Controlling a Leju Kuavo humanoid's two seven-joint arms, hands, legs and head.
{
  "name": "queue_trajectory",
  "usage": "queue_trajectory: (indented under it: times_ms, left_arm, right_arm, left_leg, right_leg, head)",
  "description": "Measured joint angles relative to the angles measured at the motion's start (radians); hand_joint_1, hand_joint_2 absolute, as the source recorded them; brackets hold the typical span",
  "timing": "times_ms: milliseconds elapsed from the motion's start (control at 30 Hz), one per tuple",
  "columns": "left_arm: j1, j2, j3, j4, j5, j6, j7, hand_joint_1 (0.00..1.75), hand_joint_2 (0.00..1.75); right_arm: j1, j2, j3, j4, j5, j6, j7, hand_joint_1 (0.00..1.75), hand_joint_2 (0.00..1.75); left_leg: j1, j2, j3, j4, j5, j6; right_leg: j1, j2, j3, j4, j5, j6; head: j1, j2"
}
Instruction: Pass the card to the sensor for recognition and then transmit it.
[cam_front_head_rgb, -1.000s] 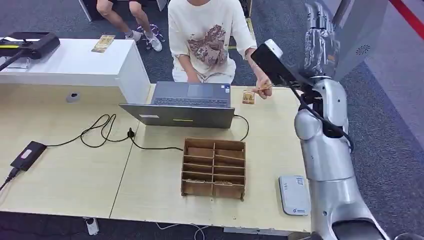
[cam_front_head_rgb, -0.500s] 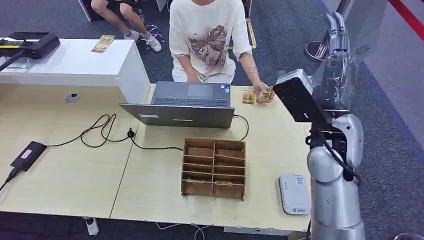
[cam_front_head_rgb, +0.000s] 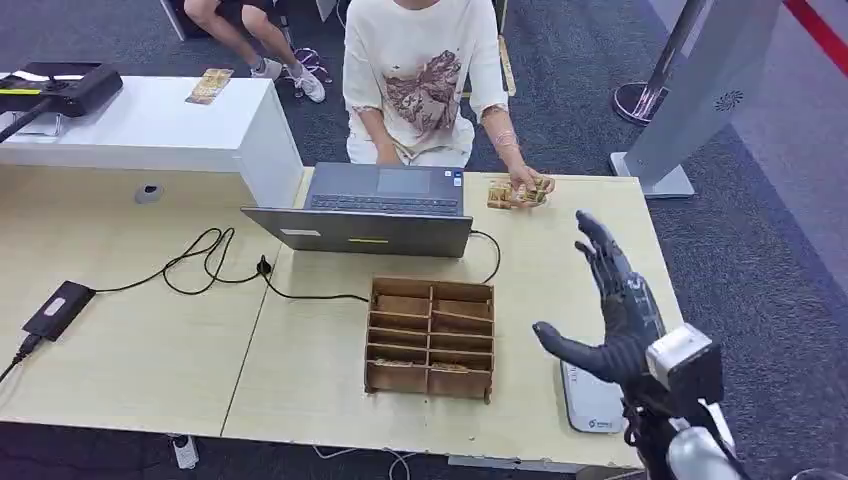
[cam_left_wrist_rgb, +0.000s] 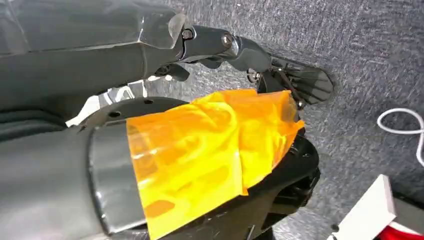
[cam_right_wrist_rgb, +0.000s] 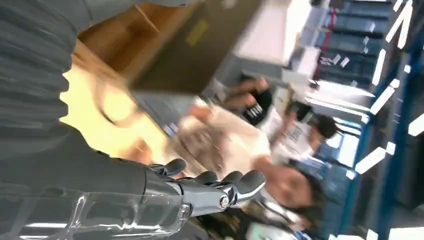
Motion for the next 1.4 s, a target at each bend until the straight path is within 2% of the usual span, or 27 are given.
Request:
queue_trajectory:
  times_ms: [67,167,300,400,500,600,700,1000,1233,1400]
  left_arm:
    - [0.001,-0.003,0.016,0.000,0.002,0.003,-0.005,0.00,0.00]
    - [0.000,-0.005,0.030,0.000,-0.003,0.006,-0.005,0.00,0.00]
    - [-0.001,-0.006,0.042,0.000,0.006,0.011,-0.005,0.00,0.00]
    - [-0.001,-0.010,0.046,0.000,-0.005,0.021,-0.005,0.00,0.00]
    - [-0.001,-0.010,0.043,0.000,-0.049,0.048,-0.011,0.00,0.00]
    - [-0.002,-0.014,0.040,0.000,-0.038,0.145,-0.085,0.00,0.00]
    - [-0.004,-0.016,0.020,0.000,-0.089,0.208,-0.099,0.00,0.00]
    - [0.001,-0.016,-0.068,0.000,-0.197,0.193,-0.081,0.00,0.00]
    - [0.004,-0.010,-0.103,0.000,-0.206,0.176,-0.070,0.00,0.00]
    - [0.008,-0.009,-0.122,0.000,-0.216,0.201,-0.092,0.00,0.00]
  right_arm:
    - [0.096,0.000,-0.014,-0.007,-0.021,0.025,-0.014,0.00,1.75]
    - [0.194,0.000,-0.025,-0.014,-0.040,0.048,-0.003,0.00,1.75]
    - [0.255,0.011,-0.027,-0.019,-0.050,0.052,0.013,0.00,1.75]
    - [0.283,0.043,-0.024,-0.020,-0.017,0.035,0.034,0.00,1.75]
    - [0.295,0.060,0.003,-0.015,0.026,-0.010,0.035,0.00,1.75]
    - [0.313,0.084,0.019,-0.013,0.082,-0.082,0.043,0.00,1.75]
    - [0.335,0.103,0.019,-0.024,0.101,-0.093,0.050,0.00,1.75]
    - [0.325,0.145,0.014,-0.016,0.118,-0.045,0.030,0.00,1.75]
    - [0.311,0.164,0.003,-0.014,0.110,-0.038,0.019,0.00,1.75]
    - [0.305,0.177,-0.007,-0.013,0.096,-0.037,0.017,0.00,1.75]
  left_leg:
    - [0.000,0.001,0.001,0.000,-0.002,0.000]
    - [0.000,0.003,0.001,0.000,-0.003,0.000]
    - [0.000,0.003,0.001,0.000,-0.003,0.000]
    - [0.000,0.003,0.002,0.000,-0.003,0.000]
    - [0.000,0.005,0.003,0.000,-0.003,0.000]
    - [0.000,0.005,0.003,0.000,-0.003,0.000]
    - [0.000,0.005,0.003,0.000,-0.003,0.000]
    - [0.000,0.005,0.003,0.000,-0.003,0.000]
    - [0.000,0.005,0.003,0.000,-0.003,0.000]
    - [0.000,0.005,0.003,0.000,-0.003,0.000]
  right_leg:
    - [0.000,0.001,0.000,0.000,-0.001,-0.001]
    - [0.000,0.002,0.000,0.000,-0.001,-0.001]
    - [0.000,0.003,0.000,0.000,-0.002,-0.001]
    - [0.000,0.003,0.000,0.000,-0.002,-0.001]
    - [0.000,0.004,0.001,0.000,-0.002,-0.002]
    - [0.000,0.004,0.001,0.000,-0.002,-0.002]
    - [0.000,0.004,0.002,0.000,-0.002,-0.002]
    - [0.000,0.005,0.002,0.000,-0.002,-0.002]
    - [0.000,0.005,0.001,0.000,-0.002,-0.002]
    - [0.000,0.005,0.001,0.000,-0.002,-0.002]
  head:
    - [0.000,0.000]
    - [0.000,0.000]
    - [0.001,0.000]
    - [0.000,0.000]
    - [0.000,0.000]
    - [0.000,0.000]
    - [0.000,0.000]
    - [0.000,0.000]
    - [0.000,0.000]
    - [0.000,0.000]
